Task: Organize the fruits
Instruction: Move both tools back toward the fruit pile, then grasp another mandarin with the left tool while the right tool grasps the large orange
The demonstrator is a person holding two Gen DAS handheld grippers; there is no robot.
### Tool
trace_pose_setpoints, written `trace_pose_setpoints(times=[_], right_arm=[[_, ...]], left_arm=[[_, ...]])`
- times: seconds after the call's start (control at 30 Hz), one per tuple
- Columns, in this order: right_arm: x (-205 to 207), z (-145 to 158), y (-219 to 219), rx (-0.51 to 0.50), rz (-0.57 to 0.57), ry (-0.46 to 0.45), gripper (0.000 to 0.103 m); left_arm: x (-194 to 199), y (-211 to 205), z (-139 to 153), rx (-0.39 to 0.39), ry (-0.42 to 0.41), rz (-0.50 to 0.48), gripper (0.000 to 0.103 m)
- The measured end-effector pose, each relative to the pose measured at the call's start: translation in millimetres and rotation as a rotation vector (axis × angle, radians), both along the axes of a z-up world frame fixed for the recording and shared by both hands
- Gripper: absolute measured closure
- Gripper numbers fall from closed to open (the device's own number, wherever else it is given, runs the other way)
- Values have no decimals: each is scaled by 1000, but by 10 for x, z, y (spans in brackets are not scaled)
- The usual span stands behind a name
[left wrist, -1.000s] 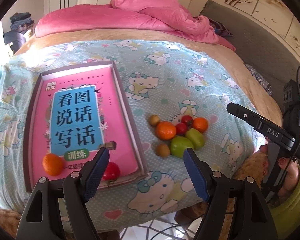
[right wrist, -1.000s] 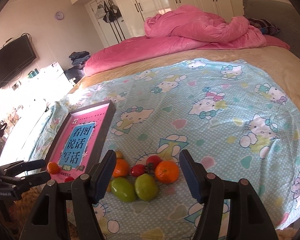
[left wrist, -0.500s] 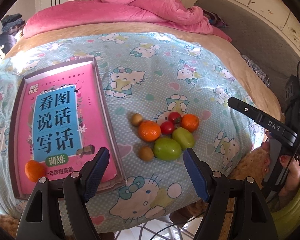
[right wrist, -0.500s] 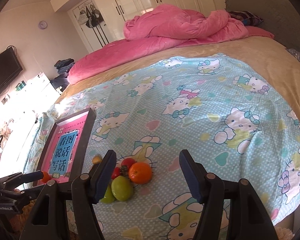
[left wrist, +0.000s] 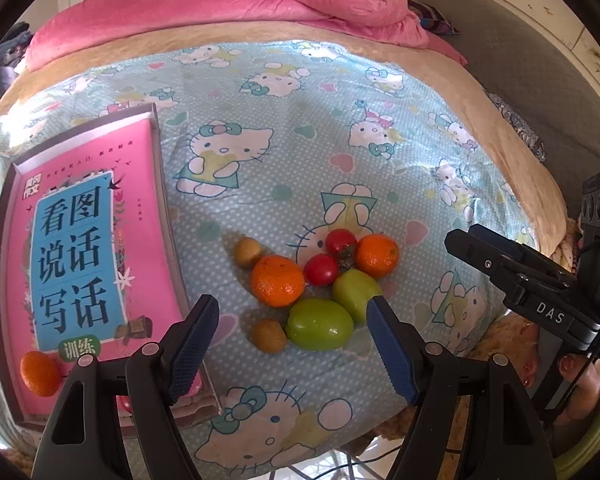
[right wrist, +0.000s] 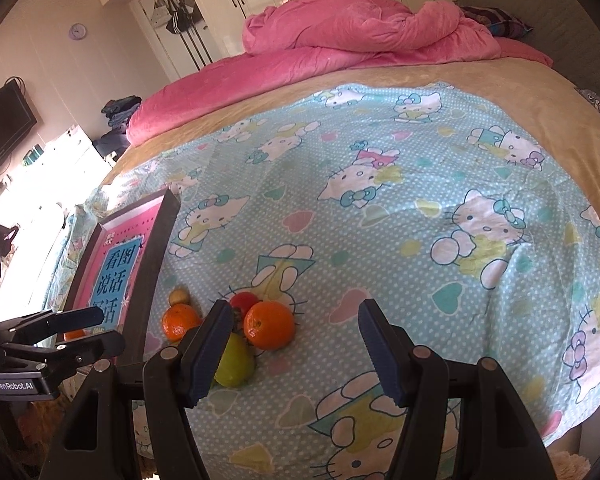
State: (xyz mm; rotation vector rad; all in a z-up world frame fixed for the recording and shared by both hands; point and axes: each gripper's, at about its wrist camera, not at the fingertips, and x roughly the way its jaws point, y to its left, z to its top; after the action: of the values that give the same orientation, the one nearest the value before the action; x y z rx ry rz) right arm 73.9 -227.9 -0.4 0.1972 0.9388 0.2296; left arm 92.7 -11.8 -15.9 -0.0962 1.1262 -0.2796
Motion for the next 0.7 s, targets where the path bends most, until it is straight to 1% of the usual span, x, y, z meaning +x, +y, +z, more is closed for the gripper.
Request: trace_pose_setpoints(times=[0.27,0.3,0.37,0.53,0.63,0.7], right_arm=[[33,-141,164,-40,45,42,38],[40,-154,176,-43,49,46,38],[49,-176,199,-48,53,51,38],[80,-253,265,-69,70,72,38],[109,-301,302,-82,78,86,38],[123,-327,321,-86,81,92,38]], left_arm=[[110,-46,-177,-4,45,-26,25],[130,-48,-192,-9,49,-28,27],[172,-55,-221,-16,60,-31,33],[270,-64,-304,-19,81,-36,35],[310,-68,-352,-23,91,-44,42],[322,-67,-379,-21,96,-43,42]])
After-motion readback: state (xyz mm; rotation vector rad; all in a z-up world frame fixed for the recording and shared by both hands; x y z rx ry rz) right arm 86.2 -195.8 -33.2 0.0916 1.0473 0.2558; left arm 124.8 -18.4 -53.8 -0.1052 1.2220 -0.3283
